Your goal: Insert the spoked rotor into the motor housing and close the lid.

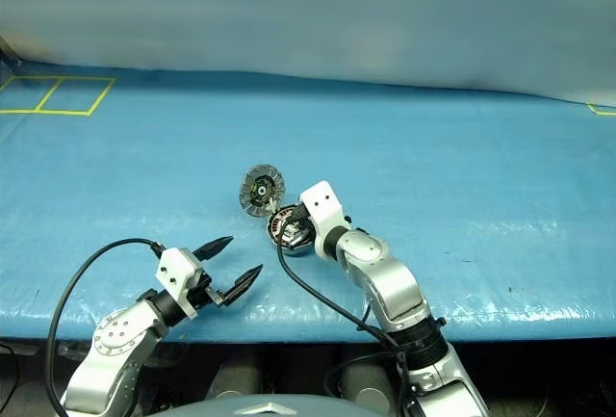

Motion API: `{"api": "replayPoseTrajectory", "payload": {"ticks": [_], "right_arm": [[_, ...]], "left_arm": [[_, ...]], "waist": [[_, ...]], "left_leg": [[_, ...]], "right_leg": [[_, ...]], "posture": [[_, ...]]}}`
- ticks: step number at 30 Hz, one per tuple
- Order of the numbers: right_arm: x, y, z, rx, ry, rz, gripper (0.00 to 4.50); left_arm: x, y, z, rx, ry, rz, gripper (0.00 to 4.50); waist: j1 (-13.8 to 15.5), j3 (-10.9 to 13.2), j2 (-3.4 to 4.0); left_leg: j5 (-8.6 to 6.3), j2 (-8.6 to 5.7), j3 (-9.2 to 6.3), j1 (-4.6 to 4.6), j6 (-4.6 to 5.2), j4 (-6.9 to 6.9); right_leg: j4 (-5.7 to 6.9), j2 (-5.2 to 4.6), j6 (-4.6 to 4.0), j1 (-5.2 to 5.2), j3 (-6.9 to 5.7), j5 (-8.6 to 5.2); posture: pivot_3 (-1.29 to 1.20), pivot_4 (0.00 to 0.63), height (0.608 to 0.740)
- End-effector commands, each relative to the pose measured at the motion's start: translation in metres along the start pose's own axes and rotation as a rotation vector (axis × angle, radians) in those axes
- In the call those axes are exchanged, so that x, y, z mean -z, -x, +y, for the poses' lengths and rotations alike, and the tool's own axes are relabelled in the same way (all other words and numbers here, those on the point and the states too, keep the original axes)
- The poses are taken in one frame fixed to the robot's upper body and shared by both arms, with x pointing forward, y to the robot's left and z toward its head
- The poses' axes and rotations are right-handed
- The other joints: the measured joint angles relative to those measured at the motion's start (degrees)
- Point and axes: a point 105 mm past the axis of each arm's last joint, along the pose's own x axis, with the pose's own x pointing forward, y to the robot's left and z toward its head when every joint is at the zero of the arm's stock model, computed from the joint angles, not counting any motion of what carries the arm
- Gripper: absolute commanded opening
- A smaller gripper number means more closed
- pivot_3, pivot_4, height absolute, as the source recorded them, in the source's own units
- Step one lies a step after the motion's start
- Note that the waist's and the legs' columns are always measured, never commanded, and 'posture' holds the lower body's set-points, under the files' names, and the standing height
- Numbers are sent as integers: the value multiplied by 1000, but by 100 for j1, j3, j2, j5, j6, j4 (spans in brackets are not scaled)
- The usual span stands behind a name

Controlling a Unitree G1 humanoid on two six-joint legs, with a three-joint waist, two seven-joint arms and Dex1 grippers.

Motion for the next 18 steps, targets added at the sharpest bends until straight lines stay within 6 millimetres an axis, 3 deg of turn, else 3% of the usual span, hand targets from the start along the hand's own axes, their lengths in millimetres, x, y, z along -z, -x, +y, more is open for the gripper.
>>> {"api": "replayPoseTrajectory", "payload": {"ticks": [1,4,9,13,17,18], "right_arm": [[6,0,-2,12,-10,29,19],[-2,3,6,-25,-9,2,19],[-37,20,24,-161,-12,-163,19],[-52,35,25,-183,-11,-238,19],[-50,46,21,-167,-10,-262,19],[-46,49,19,-158,-19,-262,5]], "left_arm": [[-12,0,2,-3,-25,-37,4500],[-12,0,2,-4,-25,-37,4500],[-12,3,5,-16,-15,-37,4500],[-19,7,32,-145,88,-82,4500],[-30,13,62,-280,169,-169,4500],[-31,15,71,-309,190,-177,4327]], "waist": [[0,0,0],[-1,0,1],[-2,4,4],[-4,6,6],[34,4,1],[36,4,1]], "left_leg": [[0,1,0,0,0,0],[0,2,0,0,0,0],[0,1,-1,-10,0,-2],[0,5,-6,-10,0,-3],[0,2,-10,-9,0,-1],[0,1,-9,-9,0,-1]], "right_leg": [[0,1,0,0,0,0],[1,2,-1,-1,-1,0],[-1,1,-1,-7,-1,0],[-1,5,0,-7,-6,0],[-3,3,1,-2,-13,-1],[-4,3,1,-1,-12,0]], "posture": [[0,150,740],[0,150,740],[0,150,740],[0,150,740],[0,150,740],[0,150,740]]}}
